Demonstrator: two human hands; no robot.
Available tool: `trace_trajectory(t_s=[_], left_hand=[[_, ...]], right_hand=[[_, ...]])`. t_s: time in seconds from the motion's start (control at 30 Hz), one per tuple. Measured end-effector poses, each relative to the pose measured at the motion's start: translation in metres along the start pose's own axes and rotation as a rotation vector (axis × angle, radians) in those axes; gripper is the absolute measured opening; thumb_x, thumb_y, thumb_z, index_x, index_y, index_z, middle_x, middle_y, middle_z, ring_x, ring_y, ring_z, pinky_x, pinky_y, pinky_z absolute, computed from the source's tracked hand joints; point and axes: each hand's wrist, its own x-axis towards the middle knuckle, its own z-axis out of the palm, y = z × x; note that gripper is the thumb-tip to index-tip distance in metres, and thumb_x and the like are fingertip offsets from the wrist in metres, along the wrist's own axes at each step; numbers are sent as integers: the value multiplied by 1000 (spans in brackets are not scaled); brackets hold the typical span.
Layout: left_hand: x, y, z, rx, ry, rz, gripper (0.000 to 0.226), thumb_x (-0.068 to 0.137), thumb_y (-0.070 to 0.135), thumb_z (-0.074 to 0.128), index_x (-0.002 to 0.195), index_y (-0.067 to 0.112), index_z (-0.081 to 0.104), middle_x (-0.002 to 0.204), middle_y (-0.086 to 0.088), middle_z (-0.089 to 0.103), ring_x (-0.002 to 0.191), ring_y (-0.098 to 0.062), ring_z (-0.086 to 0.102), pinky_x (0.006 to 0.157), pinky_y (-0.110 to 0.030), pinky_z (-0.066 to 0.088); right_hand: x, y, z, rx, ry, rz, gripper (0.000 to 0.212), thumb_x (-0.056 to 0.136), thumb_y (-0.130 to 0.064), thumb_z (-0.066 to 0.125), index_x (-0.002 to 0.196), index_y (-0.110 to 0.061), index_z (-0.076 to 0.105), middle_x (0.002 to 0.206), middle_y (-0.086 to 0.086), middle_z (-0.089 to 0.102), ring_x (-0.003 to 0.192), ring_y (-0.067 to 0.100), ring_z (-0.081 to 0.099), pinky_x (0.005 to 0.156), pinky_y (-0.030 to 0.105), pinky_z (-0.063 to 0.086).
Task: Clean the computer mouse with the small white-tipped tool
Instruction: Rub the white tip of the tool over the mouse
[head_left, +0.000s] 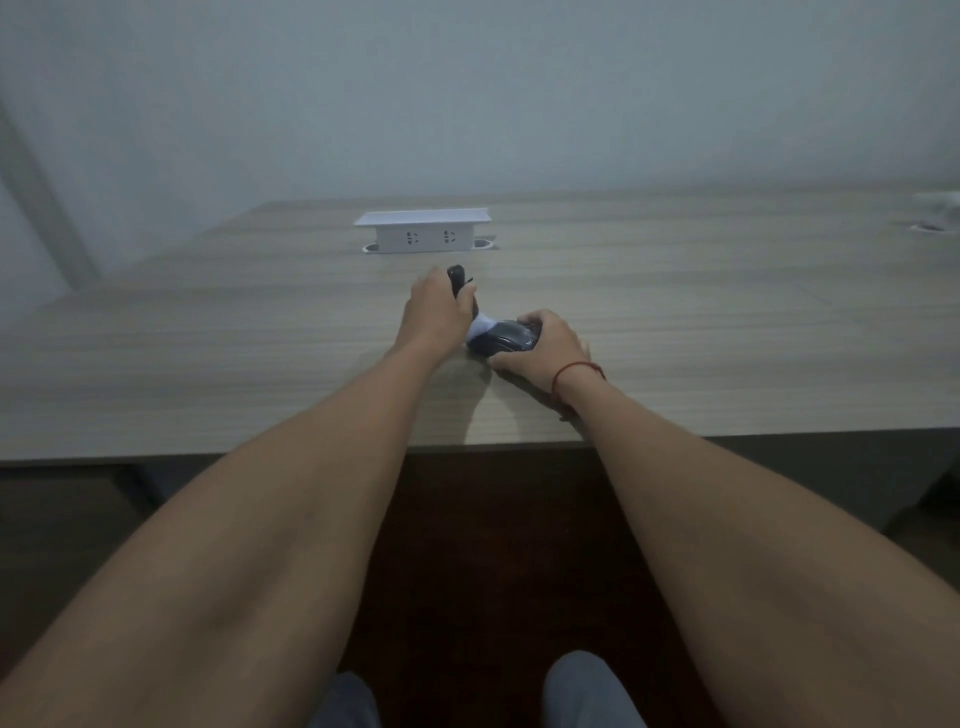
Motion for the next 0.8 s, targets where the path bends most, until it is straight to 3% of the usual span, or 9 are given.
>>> trace_trajectory(t_s=[0.17, 0.27, 0.4, 0.57, 0.73, 0.8], left_hand=[[-12, -2, 10, -119, 24, -28, 36, 97, 33, 49, 114, 2, 55, 113, -16, 59, 102, -29, 59, 90, -42, 51], [-11, -8, 6, -39, 57, -41, 34, 98, 29, 48, 116, 0, 53, 108, -12, 54, 98, -24, 54, 85, -35, 45], [-4, 2, 4, -189, 71, 4, 31, 97, 29, 51, 110, 2, 58, 106, -11, 58, 94, -20, 53, 89, -36, 49], [-3, -5, 1, 102, -27, -34, 32, 98, 24, 50, 117, -2, 54, 119, -20, 58, 107, -33, 57, 80, -32, 39], [-3, 8, -2, -114, 43, 27, 32, 97, 26, 52, 111, -1, 59, 110, -14, 61, 96, -21, 55, 78, -27, 39], [-7, 5, 2, -55, 15, -12, 32, 97, 25, 52, 116, -1, 56, 112, -11, 58, 101, -22, 55, 81, -28, 39]], right_hand=[[8, 1, 3, -55, -1, -43, 57, 61, -41, 81, 110, -32, 53, 114, -1, 59, 106, 22, 54, 98, 46, 45], [9, 2, 0, -31, -20, -31, 72, 60, -39, 84, 124, -26, 52, 120, -1, 59, 112, 24, 53, 101, 46, 44], [11, 3, -4, 19, -55, -21, 88, 57, -38, 86, 133, -26, 44, 126, -4, 57, 118, 26, 50, 102, 49, 43], [10, 3, -12, 16, -119, -54, 82, 64, -32, 86, 134, -20, 44, 134, 1, 53, 121, 22, 51, 104, 45, 44], [13, 4, -13, 19, -153, -66, 77, 66, -30, 84, 132, -23, 44, 137, 1, 52, 123, 23, 50, 106, 46, 42], [13, 4, -18, 37, -195, -66, 80, 68, -26, 84, 136, -20, 41, 140, 2, 50, 125, 23, 48, 104, 38, 41]])
